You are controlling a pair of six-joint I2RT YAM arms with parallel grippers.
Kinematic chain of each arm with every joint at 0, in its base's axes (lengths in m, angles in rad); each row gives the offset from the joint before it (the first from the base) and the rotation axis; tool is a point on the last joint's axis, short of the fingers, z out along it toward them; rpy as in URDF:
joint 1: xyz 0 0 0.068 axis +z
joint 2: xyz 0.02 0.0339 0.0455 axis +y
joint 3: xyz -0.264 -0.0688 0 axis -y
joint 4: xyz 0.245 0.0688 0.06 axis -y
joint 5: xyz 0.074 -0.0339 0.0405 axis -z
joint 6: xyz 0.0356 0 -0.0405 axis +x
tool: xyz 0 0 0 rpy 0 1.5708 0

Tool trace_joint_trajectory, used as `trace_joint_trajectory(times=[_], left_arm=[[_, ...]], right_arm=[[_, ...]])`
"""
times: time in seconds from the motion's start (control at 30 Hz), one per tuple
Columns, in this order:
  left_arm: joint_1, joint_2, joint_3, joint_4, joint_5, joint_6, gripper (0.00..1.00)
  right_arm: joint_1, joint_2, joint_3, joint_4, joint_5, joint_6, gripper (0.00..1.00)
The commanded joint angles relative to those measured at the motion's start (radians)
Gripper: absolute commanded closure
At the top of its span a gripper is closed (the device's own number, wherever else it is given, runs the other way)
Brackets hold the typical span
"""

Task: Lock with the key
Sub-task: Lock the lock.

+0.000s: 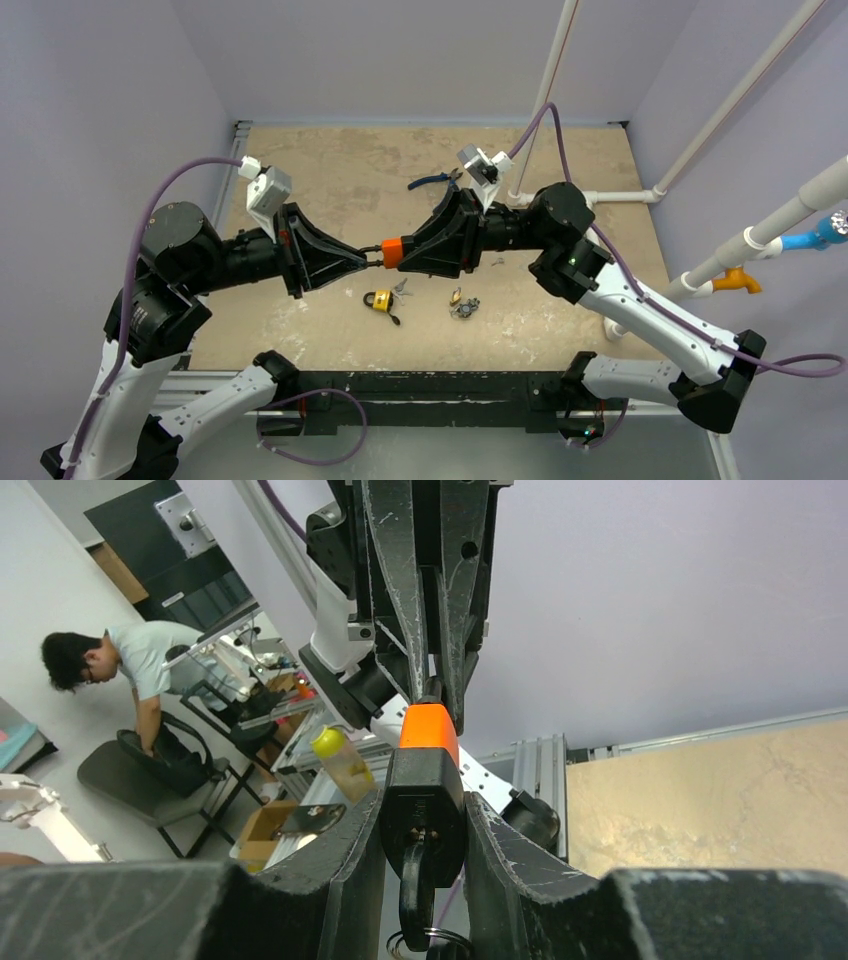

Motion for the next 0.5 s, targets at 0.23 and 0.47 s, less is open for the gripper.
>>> trace_joint_trajectory(times=[0.23, 0.47], left_arm=[[-0.036, 0.048, -0.028, 0.046, -0.058, 0.026, 1.00], [-0.046, 0.061, -0.029, 0.070, -0.049, 0.012, 1.00]], right_arm=[[0.014, 0.036, 0.021, 0.077, -0.022, 0.028, 1.00], [0.019, 0.054, 0.024, 0.042, -0.013, 0.004, 1.00]])
